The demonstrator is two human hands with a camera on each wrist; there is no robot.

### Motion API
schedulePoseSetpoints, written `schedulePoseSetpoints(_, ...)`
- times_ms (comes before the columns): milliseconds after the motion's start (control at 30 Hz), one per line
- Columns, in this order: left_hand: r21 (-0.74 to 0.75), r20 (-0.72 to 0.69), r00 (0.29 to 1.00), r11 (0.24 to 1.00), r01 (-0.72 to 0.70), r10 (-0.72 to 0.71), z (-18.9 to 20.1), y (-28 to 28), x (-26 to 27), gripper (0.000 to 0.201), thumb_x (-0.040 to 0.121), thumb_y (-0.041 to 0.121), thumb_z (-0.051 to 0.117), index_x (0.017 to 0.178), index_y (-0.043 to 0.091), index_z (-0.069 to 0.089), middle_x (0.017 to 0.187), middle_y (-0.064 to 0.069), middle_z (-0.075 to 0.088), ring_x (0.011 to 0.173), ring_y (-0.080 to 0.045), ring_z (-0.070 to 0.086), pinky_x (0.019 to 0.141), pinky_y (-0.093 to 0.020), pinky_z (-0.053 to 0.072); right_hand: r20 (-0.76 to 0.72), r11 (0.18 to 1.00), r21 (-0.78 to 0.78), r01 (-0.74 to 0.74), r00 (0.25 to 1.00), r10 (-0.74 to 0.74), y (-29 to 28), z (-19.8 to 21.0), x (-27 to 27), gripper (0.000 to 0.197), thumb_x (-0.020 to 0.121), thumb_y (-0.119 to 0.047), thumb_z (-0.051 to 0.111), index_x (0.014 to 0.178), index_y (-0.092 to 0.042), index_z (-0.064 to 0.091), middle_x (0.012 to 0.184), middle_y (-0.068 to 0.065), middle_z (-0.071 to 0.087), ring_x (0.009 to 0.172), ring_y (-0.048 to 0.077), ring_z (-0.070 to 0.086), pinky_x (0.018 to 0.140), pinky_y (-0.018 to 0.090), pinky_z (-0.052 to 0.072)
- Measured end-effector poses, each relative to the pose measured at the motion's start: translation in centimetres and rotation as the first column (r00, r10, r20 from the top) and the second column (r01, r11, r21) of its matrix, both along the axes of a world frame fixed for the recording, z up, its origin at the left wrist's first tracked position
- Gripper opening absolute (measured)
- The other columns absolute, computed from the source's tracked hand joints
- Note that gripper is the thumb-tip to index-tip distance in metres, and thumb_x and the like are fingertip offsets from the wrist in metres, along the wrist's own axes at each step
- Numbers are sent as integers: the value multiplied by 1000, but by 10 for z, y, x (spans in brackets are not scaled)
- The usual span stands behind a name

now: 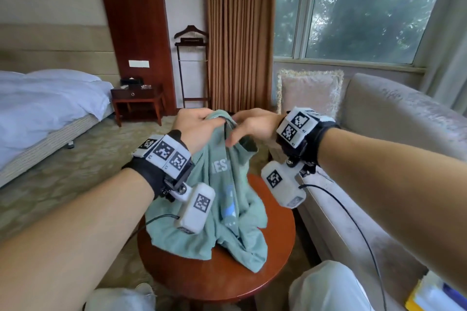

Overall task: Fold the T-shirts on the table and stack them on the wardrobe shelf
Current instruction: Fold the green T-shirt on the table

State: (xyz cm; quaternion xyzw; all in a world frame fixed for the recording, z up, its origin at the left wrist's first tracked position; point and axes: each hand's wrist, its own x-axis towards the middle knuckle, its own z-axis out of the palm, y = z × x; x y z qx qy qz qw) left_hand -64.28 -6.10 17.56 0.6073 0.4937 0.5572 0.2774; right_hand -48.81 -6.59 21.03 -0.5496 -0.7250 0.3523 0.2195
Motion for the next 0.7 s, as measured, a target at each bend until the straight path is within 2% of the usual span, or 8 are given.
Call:
schedulePoseSetpoints(33,-1,1,1000,1000,-16,16,2,0,0,7,80,16,76,84,21,78,84,3,75,83,-12,67,82,-28,52,47,1000,11,-1,999,0,-1,-3,-3,33,70,-12,78,102,-18,74,104,6,72,97,22,67,89,32,54)
schedulePoseSetpoints(133,7,-70,996,998,-63,63,1,0,-8,5,78,18,79,82,20,78,77,5,72,73,-6,64,71,-16,50,186,981,153,118,972,-146,7,-8,-2,28,79,-12,73,107,-17,74,101,3,72,96,21,66,85,33,56)
schedulePoseSetpoints(300,-107,-216,972,987,-121,96,-15,6,-36,24,71,3,80,67,25,71,77,-4,73,82,-22,70,80,-30,55,29,920,240,309,945,-325,12,-5,16,13,84,-19,70,96,-23,74,99,2,67,95,20,62,69,21,44)
schedulePoseSetpoints(433,-111,-347,922,969,-222,171,-27,6,-49,30,77,1,66,60,25,66,71,2,69,80,-27,68,76,-31,54,37,878,327,348,924,-380,11,-4,17,21,89,-17,60,104,-20,73,108,5,68,100,24,62,74,22,42)
schedulePoseSetpoints(500,-88,-386,890,950,-298,244,-30,1,-53,26,80,3,62,64,23,64,76,-2,70,84,-29,67,78,-30,53,-9,854,339,395,909,-417,8,-1,19,25,90,-16,57,109,-22,71,113,5,67,103,25,61,76,22,41)
schedulePoseSetpoints(600,-92,-356,873,918,-387,333,-23,-9,-60,19,86,9,58,72,19,65,92,-13,71,98,-37,63,87,-38,52,-61,835,351,423,900,-431,-2,4,24,23,91,-20,56,107,-24,72,111,4,67,102,25,61,79,23,43)
schedulePoseSetpoints(633,-91,-310,880,910,-405,361,-18,-13,-62,16,89,15,58,75,15,65,97,-16,70,100,-39,61,89,-40,51,-87,833,351,428,901,-426,-5,6,25,21,92,-21,56,105,-24,72,108,4,67,101,24,61,80,24,43)
schedulePoseSetpoints(700,-116,-140,895,891,-439,423,-7,-24,-63,28,92,29,55,74,8,62,100,-21,67,100,-41,58,90,-41,48,-139,838,342,426,905,-403,-14,10,26,15,91,-23,57,95,-24,72,97,3,67,95,23,61,78,26,44)
